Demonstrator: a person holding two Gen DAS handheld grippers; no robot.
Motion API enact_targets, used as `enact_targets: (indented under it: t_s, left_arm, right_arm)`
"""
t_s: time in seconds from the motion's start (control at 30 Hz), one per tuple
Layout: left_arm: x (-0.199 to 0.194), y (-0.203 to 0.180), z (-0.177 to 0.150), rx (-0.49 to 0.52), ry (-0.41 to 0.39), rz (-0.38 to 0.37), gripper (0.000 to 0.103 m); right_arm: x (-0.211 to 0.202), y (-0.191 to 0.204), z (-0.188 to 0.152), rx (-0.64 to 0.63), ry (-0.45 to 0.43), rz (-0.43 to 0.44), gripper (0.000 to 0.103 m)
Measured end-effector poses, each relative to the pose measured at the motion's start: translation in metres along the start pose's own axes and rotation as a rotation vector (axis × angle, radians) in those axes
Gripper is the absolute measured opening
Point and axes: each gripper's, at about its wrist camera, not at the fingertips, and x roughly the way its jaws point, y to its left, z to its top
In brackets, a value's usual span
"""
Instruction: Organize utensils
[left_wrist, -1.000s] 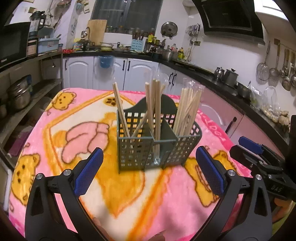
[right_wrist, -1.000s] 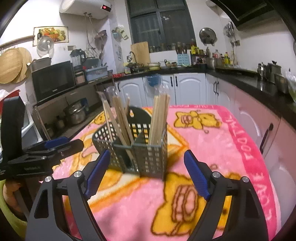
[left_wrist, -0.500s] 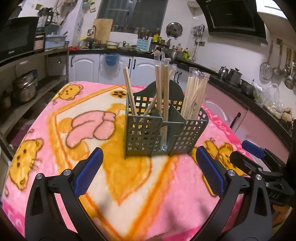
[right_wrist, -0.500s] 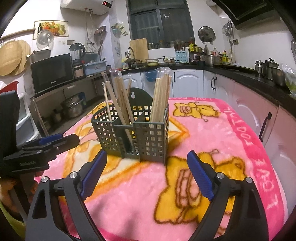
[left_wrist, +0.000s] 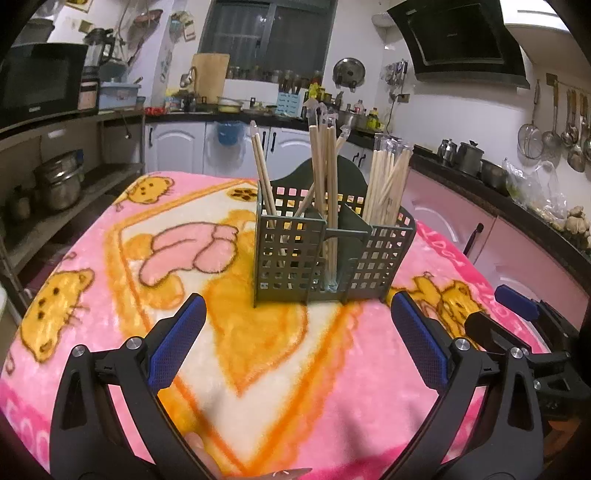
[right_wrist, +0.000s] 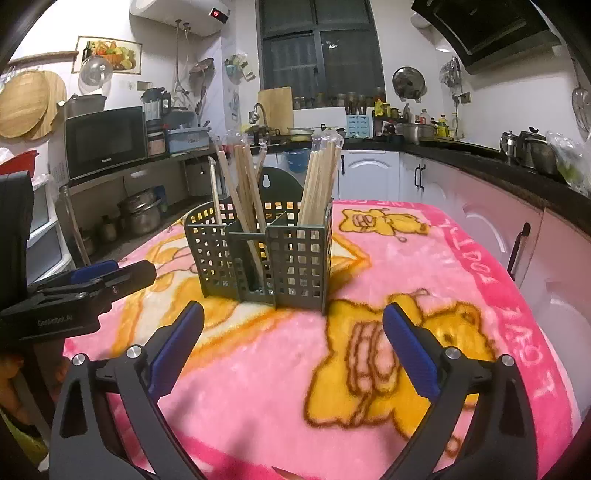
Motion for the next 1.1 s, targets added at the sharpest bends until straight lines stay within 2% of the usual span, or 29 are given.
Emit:
enact_targets:
  t_s: [0.2,0.5,1.1]
  left_arm:
    - [-0.006,-0.003,-0.008,0.017,-0.058,0.007,0.092]
    - [-0.013,-0.009,-0.02,0.066,-0.142,0.035,0.092]
    - [-0.012,-0.007,-0.02,0.067,-0.141,0.043,0.092]
  right_arm:
    - [-0.012,-0.004,-0.007,0.013,-0.078,-0.01,0.096]
    - [-0.034,-0.006,-0.013,0.021,-0.242,-0.03,0.096]
    - [-0.034,0.003,-0.016,-0.015,-0.235,-0.042,0.096]
